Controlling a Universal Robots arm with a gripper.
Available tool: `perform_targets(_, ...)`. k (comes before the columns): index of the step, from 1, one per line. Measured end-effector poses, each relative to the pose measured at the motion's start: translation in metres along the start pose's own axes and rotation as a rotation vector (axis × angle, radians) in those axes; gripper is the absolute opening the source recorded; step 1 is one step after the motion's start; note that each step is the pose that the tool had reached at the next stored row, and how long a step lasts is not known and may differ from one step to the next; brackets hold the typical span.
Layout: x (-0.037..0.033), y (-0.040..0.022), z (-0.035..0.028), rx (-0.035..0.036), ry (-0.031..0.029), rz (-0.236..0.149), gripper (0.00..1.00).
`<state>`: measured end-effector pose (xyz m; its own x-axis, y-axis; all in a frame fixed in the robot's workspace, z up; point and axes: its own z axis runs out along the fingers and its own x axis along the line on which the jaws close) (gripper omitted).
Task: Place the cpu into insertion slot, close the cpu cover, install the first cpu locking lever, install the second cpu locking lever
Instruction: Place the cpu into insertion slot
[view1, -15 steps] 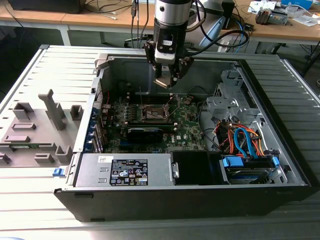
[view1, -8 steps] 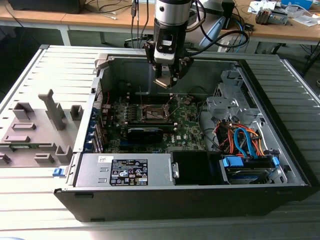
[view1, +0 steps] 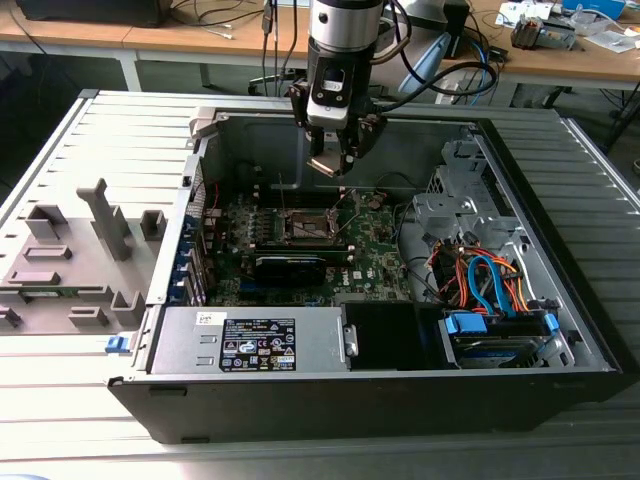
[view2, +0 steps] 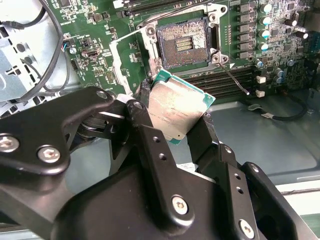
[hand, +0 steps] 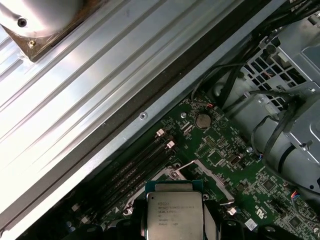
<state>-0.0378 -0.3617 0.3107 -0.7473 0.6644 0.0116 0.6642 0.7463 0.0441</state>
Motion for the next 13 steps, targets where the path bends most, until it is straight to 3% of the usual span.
perform_targets(13, 0.0000, 0.0000, 0.0004, 0.0000, -0.0010, 0.019, 0.55)
